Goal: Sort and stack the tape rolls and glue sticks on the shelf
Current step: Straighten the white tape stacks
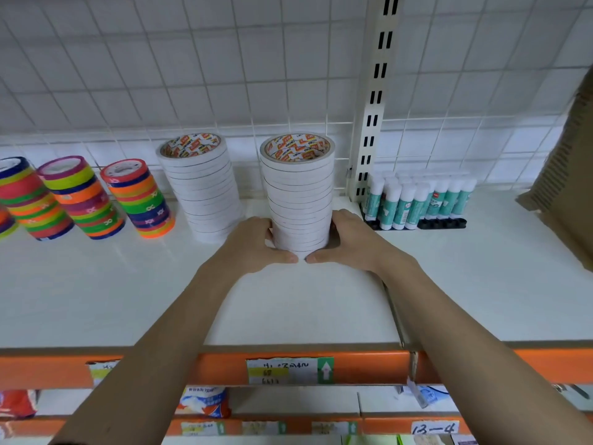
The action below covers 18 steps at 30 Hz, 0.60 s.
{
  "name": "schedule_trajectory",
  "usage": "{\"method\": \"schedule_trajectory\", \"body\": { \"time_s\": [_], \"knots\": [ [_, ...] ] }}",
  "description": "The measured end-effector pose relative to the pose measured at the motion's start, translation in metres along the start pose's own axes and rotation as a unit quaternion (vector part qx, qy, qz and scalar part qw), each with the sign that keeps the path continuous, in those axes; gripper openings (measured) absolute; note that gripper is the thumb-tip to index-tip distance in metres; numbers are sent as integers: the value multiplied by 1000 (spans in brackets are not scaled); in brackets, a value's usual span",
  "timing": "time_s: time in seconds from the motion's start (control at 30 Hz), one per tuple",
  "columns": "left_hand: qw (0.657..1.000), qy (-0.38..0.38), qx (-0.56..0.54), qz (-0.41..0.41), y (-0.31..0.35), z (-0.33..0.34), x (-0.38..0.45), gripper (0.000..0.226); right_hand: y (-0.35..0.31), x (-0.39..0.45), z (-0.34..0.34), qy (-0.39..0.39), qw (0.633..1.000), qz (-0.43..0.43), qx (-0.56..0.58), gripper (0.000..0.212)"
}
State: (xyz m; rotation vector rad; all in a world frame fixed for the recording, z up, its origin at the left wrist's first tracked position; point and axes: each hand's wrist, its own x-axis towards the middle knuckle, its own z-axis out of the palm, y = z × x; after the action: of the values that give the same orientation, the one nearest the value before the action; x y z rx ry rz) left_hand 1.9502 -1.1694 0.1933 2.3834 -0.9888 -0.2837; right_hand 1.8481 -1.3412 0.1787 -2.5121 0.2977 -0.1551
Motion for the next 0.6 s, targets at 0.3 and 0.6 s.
{"method": "schedule_trajectory", "body": {
  "time_s": [0.3, 0.6],
  "knots": [
    [999, 45, -22, 5, -14, 9, 5, 48, 5, 0, 7, 27, 999, 25, 27, 76],
    [999, 19, -38, 7, -14, 9, 3, 55, 9, 2, 9, 17, 998, 35, 51, 84]
  ]
}}
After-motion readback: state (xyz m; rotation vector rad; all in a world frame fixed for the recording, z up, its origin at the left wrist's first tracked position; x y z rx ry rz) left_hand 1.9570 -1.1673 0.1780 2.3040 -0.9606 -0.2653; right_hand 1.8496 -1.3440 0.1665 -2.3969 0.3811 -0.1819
